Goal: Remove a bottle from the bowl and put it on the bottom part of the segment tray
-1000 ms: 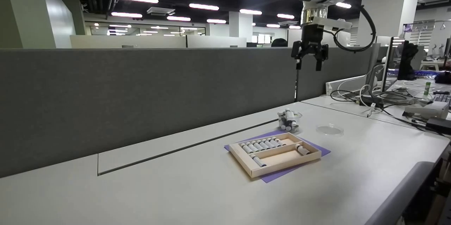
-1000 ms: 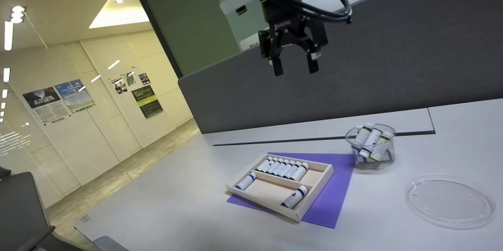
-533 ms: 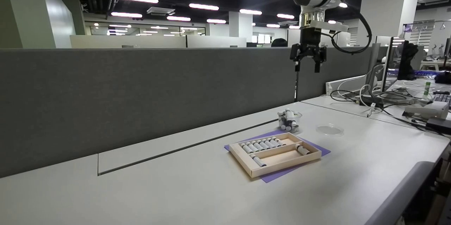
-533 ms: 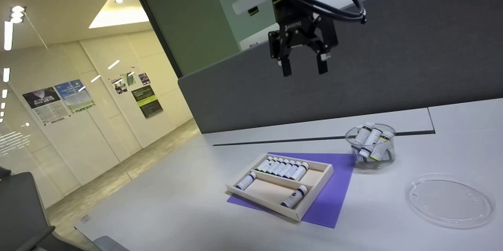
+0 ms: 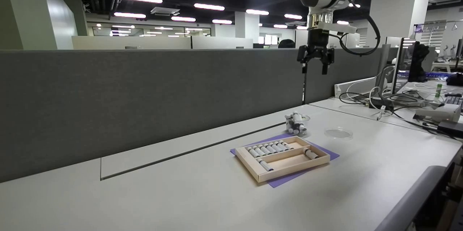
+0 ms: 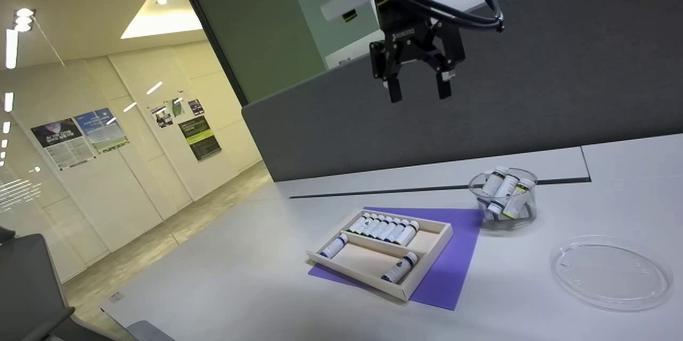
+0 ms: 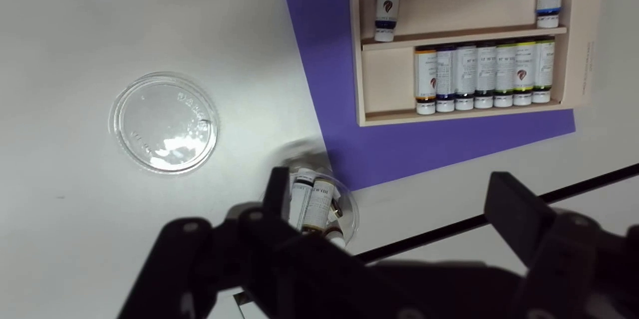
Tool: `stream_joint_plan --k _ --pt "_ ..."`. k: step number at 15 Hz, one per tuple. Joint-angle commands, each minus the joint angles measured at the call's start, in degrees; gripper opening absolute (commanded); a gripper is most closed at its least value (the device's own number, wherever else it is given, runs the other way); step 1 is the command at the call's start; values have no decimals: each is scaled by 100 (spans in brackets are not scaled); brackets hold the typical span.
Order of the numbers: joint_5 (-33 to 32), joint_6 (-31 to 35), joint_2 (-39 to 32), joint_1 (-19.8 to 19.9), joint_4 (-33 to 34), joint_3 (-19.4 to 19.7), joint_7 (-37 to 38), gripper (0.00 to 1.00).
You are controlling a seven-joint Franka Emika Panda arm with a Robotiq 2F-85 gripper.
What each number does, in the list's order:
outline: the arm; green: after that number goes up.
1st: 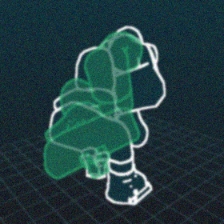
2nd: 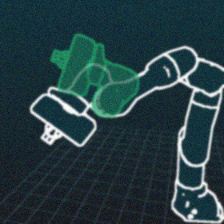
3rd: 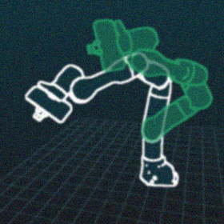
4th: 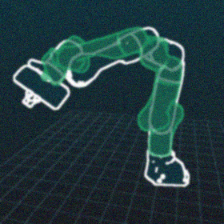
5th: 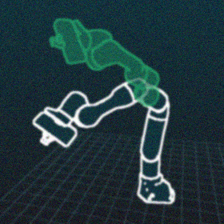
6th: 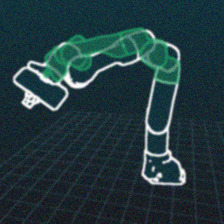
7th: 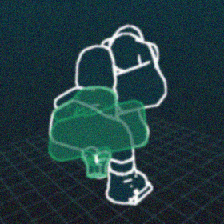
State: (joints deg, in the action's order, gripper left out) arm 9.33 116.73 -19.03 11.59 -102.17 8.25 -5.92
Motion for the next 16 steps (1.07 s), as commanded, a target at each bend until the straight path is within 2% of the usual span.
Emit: stream_joint_plan --k 1,5,7,11,16 --pt "-13 673 -468 95 557 88 376 100" --pt "4 1708 -1037 221 1023 123 590 100" --pt "-31 1926 -1373 271 1307 93 608 100" --pt "-61 1785 -2110 321 1982 43 696 100" --pt "-53 1625 -2790 323 2501 -97 678 100"
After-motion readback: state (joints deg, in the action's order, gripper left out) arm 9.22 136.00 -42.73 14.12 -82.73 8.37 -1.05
